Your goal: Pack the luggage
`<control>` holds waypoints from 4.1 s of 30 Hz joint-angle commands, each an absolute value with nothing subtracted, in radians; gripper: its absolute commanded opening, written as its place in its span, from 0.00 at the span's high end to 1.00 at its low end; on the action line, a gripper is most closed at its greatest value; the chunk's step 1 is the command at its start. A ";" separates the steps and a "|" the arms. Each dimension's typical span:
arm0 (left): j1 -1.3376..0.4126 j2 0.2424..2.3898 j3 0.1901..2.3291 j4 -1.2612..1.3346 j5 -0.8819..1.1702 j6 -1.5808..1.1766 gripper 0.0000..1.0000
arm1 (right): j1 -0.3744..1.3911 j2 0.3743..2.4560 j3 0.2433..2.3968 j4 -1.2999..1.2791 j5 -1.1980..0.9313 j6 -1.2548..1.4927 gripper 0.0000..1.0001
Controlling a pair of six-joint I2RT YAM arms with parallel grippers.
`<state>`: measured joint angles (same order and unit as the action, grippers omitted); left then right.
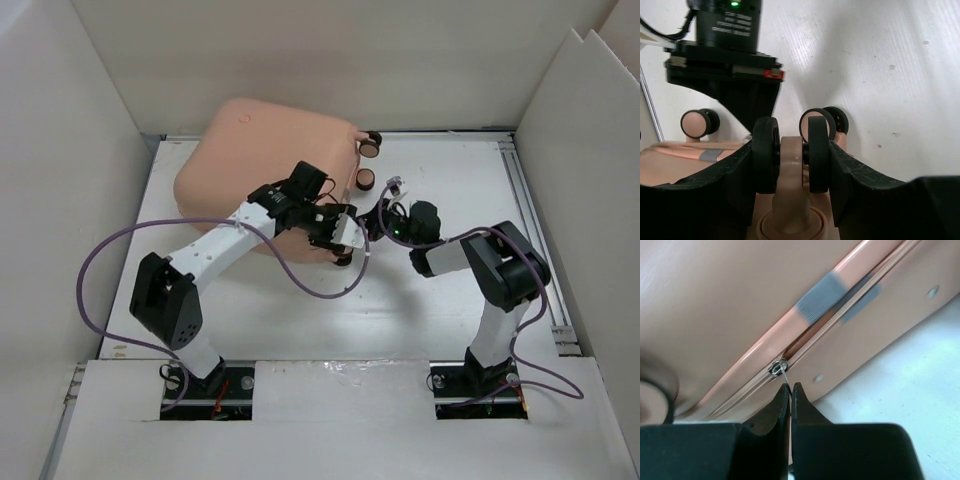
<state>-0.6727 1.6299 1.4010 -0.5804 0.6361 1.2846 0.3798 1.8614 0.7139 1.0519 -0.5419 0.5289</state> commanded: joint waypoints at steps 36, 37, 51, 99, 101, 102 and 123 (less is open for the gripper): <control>-0.612 1.202 1.083 -0.895 0.545 0.921 0.20 | 0.035 1.993 1.256 0.759 -0.448 0.174 1.00; -0.588 1.172 1.103 -0.783 0.504 0.855 0.20 | 0.049 1.993 1.275 0.747 -0.448 0.161 1.00; 0.145 1.299 1.228 -0.715 0.337 0.137 0.57 | 0.219 2.181 1.485 0.666 -0.567 0.213 0.82; -0.181 1.025 1.193 -0.830 0.441 0.367 0.00 | 0.534 1.215 0.393 0.598 0.001 0.290 0.31; -0.204 1.025 1.193 -0.810 0.352 0.316 0.00 | 0.551 1.206 0.393 0.598 0.046 0.301 0.31; -0.218 1.025 1.193 -0.810 0.333 0.316 0.00 | 0.569 1.206 0.393 0.598 0.058 0.301 0.31; -0.354 1.101 1.092 -0.727 0.054 0.279 0.00 | 0.739 1.367 0.442 0.770 0.202 0.304 0.34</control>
<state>-0.3527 1.1236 1.0931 -0.7616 0.0784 0.2897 0.7311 1.3491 0.3996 0.6674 0.1272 0.2840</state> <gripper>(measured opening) 0.997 0.664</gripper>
